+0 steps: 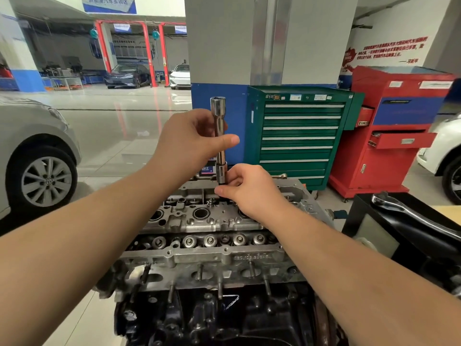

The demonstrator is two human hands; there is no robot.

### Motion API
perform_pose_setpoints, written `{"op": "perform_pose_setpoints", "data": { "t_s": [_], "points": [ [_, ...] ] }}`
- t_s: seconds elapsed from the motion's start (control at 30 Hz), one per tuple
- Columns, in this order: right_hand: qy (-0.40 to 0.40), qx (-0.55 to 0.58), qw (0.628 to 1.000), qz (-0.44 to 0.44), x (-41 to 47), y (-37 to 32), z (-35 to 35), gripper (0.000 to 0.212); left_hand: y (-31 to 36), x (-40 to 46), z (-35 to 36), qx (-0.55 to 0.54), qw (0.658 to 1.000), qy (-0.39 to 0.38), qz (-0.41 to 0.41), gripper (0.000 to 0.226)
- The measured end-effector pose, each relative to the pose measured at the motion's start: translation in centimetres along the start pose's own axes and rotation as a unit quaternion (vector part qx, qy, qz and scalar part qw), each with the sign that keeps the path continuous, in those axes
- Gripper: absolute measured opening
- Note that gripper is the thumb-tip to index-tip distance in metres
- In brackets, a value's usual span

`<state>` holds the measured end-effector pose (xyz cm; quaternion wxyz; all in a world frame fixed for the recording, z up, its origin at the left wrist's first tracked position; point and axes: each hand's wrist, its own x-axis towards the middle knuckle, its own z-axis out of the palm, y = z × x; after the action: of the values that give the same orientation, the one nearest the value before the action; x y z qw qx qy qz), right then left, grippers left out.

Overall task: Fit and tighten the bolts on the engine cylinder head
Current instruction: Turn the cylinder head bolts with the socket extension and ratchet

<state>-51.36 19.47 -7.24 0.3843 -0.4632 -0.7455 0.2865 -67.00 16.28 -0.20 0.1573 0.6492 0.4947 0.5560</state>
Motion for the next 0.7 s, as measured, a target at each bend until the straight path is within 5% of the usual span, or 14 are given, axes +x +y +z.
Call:
{"op": "perform_pose_setpoints", "data": {
  "t_s": [0.1,0.33,0.4,0.53,0.7],
  "points": [
    [-0.009,0.015,1.000,-0.013,-0.3,-0.1,0.0,0.018,-0.3,0.4,0.0,-0.036,0.999,-0.003,-0.003,0.021],
    [-0.053,0.080,0.995,-0.039,-0.8,-0.5,-0.2,0.013,-0.3,1.5,-2.1,-0.175,0.959,-0.220,-0.026,0.054],
    [-0.038,0.071,0.996,-0.037,-0.8,-0.4,-0.3,0.009,0.3,1.1,-1.6,-0.139,0.972,-0.188,-0.015,0.048],
    [0.011,0.027,0.999,-0.041,-0.7,-0.8,0.0,0.014,1.8,0.2,-0.5,-0.082,0.996,0.016,0.012,0.040],
    [0.013,0.052,0.998,-0.035,-0.8,-0.9,-0.1,0.015,2.8,0.7,-0.4,0.035,0.998,0.032,0.039,0.023]
  ]
}}
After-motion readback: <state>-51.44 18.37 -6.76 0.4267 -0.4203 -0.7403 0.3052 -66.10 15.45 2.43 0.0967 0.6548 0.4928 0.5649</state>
